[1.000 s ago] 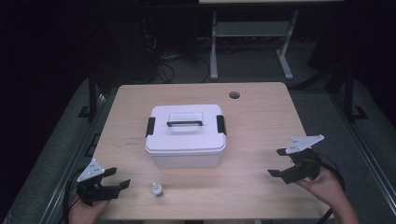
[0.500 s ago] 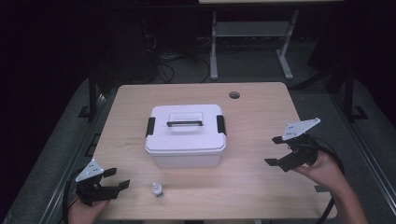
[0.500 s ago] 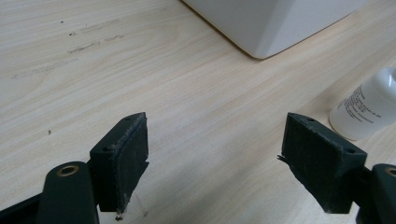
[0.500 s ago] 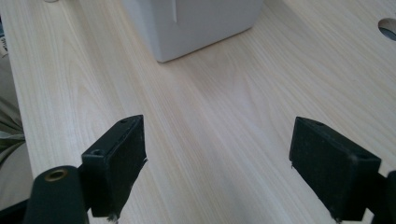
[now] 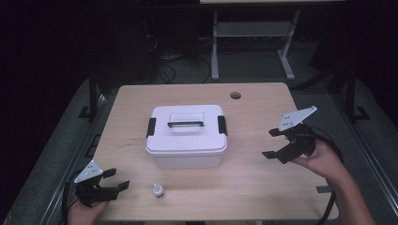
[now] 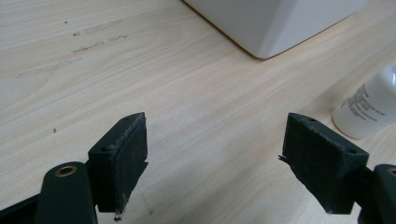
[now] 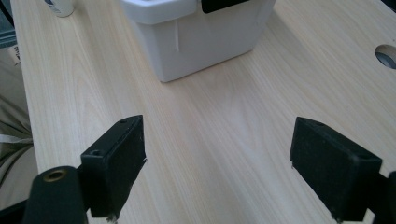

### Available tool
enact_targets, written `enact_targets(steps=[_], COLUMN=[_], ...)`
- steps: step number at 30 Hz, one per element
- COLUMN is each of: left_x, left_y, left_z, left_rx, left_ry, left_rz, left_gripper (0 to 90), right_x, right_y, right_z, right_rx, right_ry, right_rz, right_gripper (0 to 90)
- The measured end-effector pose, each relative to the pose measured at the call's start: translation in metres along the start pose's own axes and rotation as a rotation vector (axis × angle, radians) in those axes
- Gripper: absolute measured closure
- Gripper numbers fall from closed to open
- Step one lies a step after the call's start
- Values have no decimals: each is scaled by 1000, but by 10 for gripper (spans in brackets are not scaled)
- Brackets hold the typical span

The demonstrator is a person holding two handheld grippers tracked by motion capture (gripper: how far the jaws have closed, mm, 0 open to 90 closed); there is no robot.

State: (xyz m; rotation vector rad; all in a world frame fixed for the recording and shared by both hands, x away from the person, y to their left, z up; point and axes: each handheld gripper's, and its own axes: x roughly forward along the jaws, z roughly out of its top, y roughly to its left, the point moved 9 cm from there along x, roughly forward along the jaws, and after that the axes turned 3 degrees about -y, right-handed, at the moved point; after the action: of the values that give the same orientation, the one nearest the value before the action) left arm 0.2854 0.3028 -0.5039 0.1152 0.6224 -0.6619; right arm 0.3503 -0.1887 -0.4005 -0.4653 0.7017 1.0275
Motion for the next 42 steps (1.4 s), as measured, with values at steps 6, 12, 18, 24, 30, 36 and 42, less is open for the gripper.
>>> enact_targets(steps=[6, 12, 18, 24, 30, 36, 42], left_x=[-1, 0, 0, 0, -1, -1, 1], left_y=[1, 0, -1, -1, 0, 0, -3], left_z=[0, 1, 1, 1, 2, 1, 1], left_rx=[-13, -16, -10, -11, -15, -13, -5], left_ry=[-1, -4, 1, 5, -1, 2, 8], left_rz=[-4, -3, -3, -11, -12, -13, -15], left_gripper=[218, 215, 211, 209, 205, 202, 202], right_x=[2, 2, 6, 11, 15, 20, 26], right_y=[-1, -1, 0, 0, 0, 0, -1], right_z=[14, 30, 46, 62, 74, 85, 94], right_rx=[-16, -39, -64, -86, -105, -122, -132], right_ry=[1, 8, 10, 22, 22, 28, 32], right_rz=[11, 24, 35, 51, 58, 69, 80], right_gripper=[170, 169, 165, 161, 156, 154, 154])
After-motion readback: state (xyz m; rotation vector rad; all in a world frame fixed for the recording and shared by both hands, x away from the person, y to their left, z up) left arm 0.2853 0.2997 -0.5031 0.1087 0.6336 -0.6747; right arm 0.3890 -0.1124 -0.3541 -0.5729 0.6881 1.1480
